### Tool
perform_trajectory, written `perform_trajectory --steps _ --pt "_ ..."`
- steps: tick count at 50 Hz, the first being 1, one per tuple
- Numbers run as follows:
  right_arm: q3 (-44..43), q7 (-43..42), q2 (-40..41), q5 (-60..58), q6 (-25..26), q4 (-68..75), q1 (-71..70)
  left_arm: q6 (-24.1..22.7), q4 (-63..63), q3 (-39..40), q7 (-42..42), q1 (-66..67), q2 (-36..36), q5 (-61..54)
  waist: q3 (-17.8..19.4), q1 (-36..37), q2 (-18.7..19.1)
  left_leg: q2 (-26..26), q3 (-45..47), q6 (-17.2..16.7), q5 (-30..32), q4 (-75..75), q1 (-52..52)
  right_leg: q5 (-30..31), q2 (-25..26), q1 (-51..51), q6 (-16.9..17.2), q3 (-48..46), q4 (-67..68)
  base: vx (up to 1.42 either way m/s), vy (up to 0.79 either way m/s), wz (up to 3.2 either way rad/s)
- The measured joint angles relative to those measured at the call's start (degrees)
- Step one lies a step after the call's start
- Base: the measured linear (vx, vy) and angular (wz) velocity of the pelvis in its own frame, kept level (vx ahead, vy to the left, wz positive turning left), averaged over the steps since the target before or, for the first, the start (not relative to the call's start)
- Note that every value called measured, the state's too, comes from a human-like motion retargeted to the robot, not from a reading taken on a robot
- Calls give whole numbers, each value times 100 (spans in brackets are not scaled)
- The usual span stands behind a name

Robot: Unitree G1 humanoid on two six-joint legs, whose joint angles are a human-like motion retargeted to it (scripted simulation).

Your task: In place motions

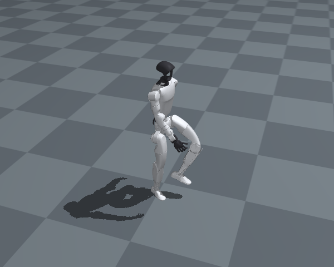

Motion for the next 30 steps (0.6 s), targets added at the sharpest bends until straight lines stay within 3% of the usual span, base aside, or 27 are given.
perform_trajectory --steps 3,7,11,12,15,17,19,20,22,24,25,27,30 --pt "163 53 62 59 -189 -389 -11 118 0 48 25 362 29 42 -272 -70 104 97 -75 0 -70 -141 172 -38 98 -1 17 3 -12 24 4 6" --pt "141 -183 163 202 -410 -573 239 154 0 58 24 222 71 45 -265 -99 374 -152 -373 -52 327 -1429 1184 -73 260 184 205 -16 41 4 30 6" --pt "-119 -209 257 56 -411 -196 1063 61 0 -190 25 -72 26 -17 -544 98 734 -588 -1045 -884 1020 -4266 2945 -226 600 229 322 290 224 27 14 -55" --pt "-185 -173 257 8 -376 -28 1310 20 0 -270 36 -187 12 -34 -593 158 859 -602 -1155 -1049 953 -5045 3443 -262 764 224 324 421 322 35 7 -87" --pt "-447 -43 65 -216 -259 831 1957 -90 -33 -583 106 -669 -94 -87 -693 -68 1202 -311 -654 -1020 -775 -6534 4650 29 1093 133 402 437 878 30 13 13" --pt "-582 -19 -140 -534 23 1617 2162 -31 -110 -719 -7 -1219 -191 -139 -883 -409 1483 -1 -769 -1179 -554 -6886 4394 1041 1171 -734 498 315 2063 -9 13 21" --pt "-755 -236 -323 -549 383 2392 2200 -16 -412 -913 -147 -1891 -209 -121 -533 -302 1527 80 -1078 -1177 -383 -6886 4176 1608 1339 -1816 693 1034 3817 -39 10 -47" --pt "-872 -429 -424 -459 498 2787 2265 -59 -659 -1117 -188 -2149 -224 -133 -265 -344 1530 135 -1229 -1183 -323 -6913 4232 1637 1641 -2246 810 1540 4583 -40 10 -5" --pt "-971 -520 -617 -251 667 3331 2403 -56 -1085 -1588 -347 -2649 -118 -172 29 -356 1598 265 -775 -1161 -307 -7055 4433 1331 1508 -2868 519 1314 5747 -34 9 11" --pt "-863 -220 -779 -231 1119 3367 2855 14 -1513 -1877 -659 -3143 182 94 223 -759 1659 449 -843 -1202 -291 -7052 4413 1045 1542 -3618 436 1157 6782 -15 0 69" --pt "-796 -124 -810 -299 1297 3367 3085 43 -1719 -1879 -755 -3216 288 342 222 -956 1643 481 -908 -1210 -278 -7046 4372 972 1640 -3867 451 1157 7028 12 -4 59" --pt "-969 -256 -861 -510 1342 3367 3599 -6 -2044 -1869 -558 -3193 283 796 -123 -1040 1716 526 -951 -1205 -284 -7017 4126 879 1729 -4323 526 1189 7219 21 -6 9" --pt "-1338 -440 -820 -524 1209 3367 4151 -213 -2310 -2393 -317 -3262 279 759 -338 -696 1695 522 -852 -1221 -303 -7034 4118 873 1706 -4252 436 1261 6980 11 -5 -28"
